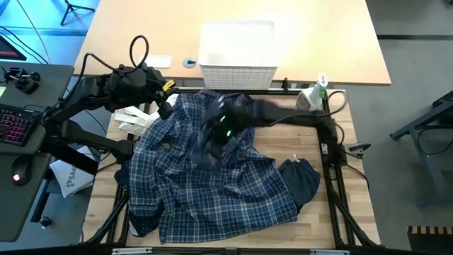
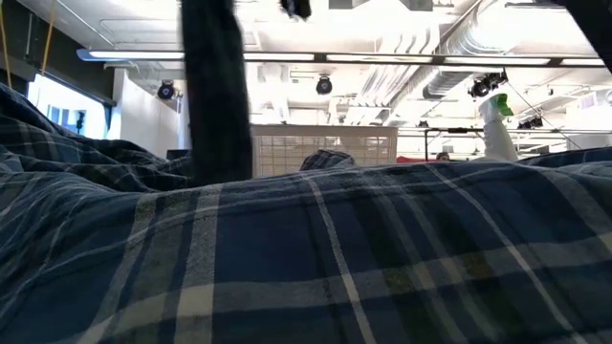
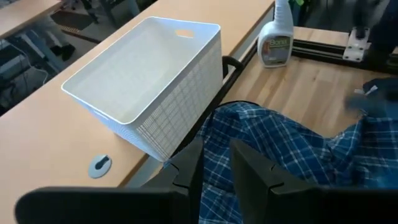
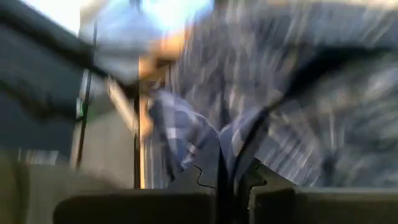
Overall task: Fold Laundry from Bin
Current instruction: Fold the blue checkered long sleeve
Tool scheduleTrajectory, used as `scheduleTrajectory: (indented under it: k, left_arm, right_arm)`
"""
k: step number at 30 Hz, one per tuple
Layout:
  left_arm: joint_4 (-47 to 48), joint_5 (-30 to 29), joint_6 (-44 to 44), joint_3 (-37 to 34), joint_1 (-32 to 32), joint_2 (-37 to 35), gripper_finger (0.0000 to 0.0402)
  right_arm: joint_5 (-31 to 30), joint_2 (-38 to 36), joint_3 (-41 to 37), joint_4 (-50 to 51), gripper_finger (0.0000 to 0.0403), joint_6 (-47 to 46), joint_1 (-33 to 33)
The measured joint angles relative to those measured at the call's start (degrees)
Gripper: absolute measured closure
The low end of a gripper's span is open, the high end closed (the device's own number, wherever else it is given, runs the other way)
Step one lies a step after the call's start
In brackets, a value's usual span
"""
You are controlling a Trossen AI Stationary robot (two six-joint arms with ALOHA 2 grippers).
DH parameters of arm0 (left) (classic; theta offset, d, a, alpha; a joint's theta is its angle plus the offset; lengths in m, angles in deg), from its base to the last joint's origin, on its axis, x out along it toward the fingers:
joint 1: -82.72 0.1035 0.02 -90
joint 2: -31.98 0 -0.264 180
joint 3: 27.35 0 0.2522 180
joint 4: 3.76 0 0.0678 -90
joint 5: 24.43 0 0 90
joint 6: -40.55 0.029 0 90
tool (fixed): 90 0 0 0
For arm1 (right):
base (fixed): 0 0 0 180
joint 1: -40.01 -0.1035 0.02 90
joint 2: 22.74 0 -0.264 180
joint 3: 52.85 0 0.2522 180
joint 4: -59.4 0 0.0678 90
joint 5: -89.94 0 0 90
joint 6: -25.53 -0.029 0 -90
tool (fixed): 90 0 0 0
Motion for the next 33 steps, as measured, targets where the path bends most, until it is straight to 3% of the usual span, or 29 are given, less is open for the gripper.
scheduleTrajectory:
  k: [3, 7, 12, 14, 17, 21, 25, 29, 33]
  left_arm:
    - [0.0, 1.6, 0.1, 0.0, 0.0, 0.0, 0.0335]
    - [0.0, 6.7, 0.2, 0.0, 0.0, 0.0, 0.0335]
    - [-0.1, 10.8, 2.1, 0.0, -0.1, 0.1, 0.0335]
    - [-0.7, 11.2, 2.1, 0.0, -0.1, 0.4, 0.0335]
    - [-2.2, 11.9, 2.5, 0.0, -0.1, 1.3, 0.0335]
    - [-2.9, 15.7, -1.1, 0.1, 0.0, 4.5, 0.0331]
    - [-2.7, 19.2, -5.2, 0.1, 2.0, 12.0, 0.0315]
    - [-3.4, 19.3, -5.2, 0.0, 4.4, 21.9, 0.0298]
    - [-5.0, 20.6, -3.7, 0.0, 7.7, 30.6, 0.027]
  right_arm:
    - [7.7, 4.2, 0.0, 2.8, 0.038, 2.1, -1.8]
    - [21.5, 7.5, 0.0, 2.4, 0.0326, 1.9, -2.0]
    - [29.5, 6.2, 0.0, 6.1, 0.0232, 1.4, 0.8]
    - [30.1, 4.1, 0.0, 8.6, 0.02, -0.1, 1.6]
    - [24.3, -0.3, 0.1, 11.9, 0.0166, -0.8, 1.6]
    - [10.6, -6.1, 0.1, 17.9, 0.0148, 0.6, 0.3]
    - [-1.0, -11.4, 0.1, 24.6, 0.0153, 4.2, -2.8]
    - [-9.4, -15.2, 0.0, 36.2, 0.0168, 0.0, -2.7]
    - [-15.2, -22.2, -6.5, 33.0, 0.018, -4.9, -4.8]
